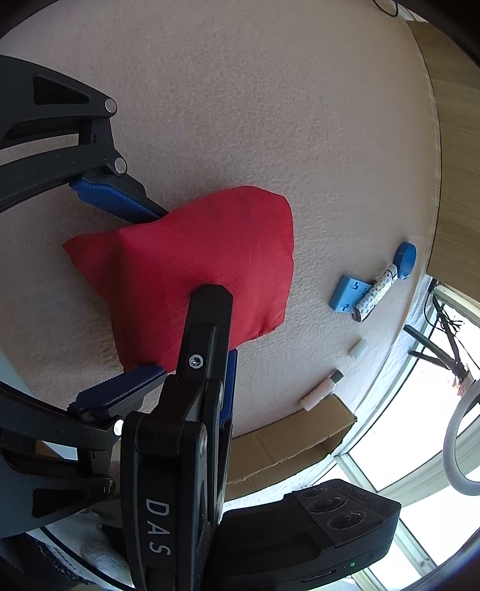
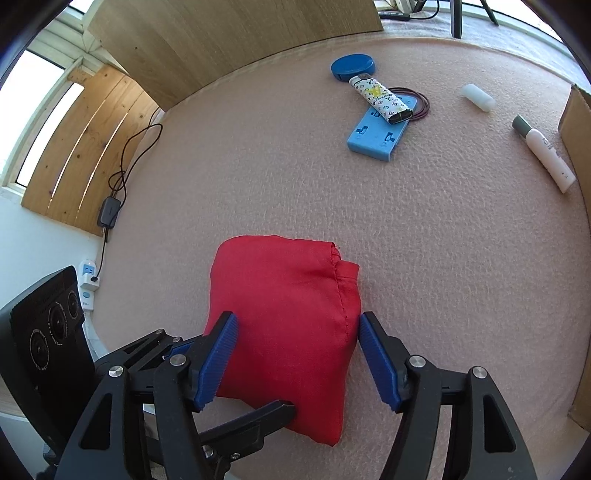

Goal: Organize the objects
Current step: 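Grasp the red pouch with the right tool while the left tool holds it, then carry the red pouch with the right tool and lower it into the box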

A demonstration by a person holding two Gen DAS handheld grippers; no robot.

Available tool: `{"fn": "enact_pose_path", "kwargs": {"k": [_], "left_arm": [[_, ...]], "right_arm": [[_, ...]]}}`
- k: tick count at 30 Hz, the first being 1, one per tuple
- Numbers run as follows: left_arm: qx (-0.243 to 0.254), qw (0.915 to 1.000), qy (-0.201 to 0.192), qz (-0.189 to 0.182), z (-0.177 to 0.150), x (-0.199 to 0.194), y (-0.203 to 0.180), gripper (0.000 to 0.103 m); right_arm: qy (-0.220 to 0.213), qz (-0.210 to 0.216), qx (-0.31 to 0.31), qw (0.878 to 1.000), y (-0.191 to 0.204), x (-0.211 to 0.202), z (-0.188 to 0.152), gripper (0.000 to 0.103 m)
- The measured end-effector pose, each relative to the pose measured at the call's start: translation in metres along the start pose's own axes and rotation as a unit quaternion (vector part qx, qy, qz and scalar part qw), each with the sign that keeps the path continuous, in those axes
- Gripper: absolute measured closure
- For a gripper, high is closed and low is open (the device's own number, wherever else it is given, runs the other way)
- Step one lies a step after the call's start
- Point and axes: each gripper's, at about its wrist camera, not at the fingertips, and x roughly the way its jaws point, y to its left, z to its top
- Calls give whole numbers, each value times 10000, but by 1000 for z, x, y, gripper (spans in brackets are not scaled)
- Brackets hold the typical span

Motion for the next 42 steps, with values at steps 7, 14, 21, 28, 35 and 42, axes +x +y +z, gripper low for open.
{"fn": "enact_pose_path", "kwargs": {"k": [7,14,21,28,35,42], "left_arm": [[53,9999,-87,80,1,2,-9,26],[174,9994,-287,133,11,-3,-31,29],[473,9973,-555,-39,38,-8,-75,29],[1006,9909,-837,-302,78,6,-145,29],[1522,9820,-1024,-459,118,37,-214,29],[1795,9773,-931,-631,150,74,-270,29]], "right_arm": [[-25,46,-214,9998,1,-5,-2,38],[-244,143,-216,9994,-10,-28,-2,39],[-732,55,-225,9971,-33,-80,4,39],[-1275,-151,-23,9917,-80,-145,15,39],[-1760,-439,221,9832,-135,-197,27,39],[-1952,-662,362,9779,-188,-222,38,39]]}}
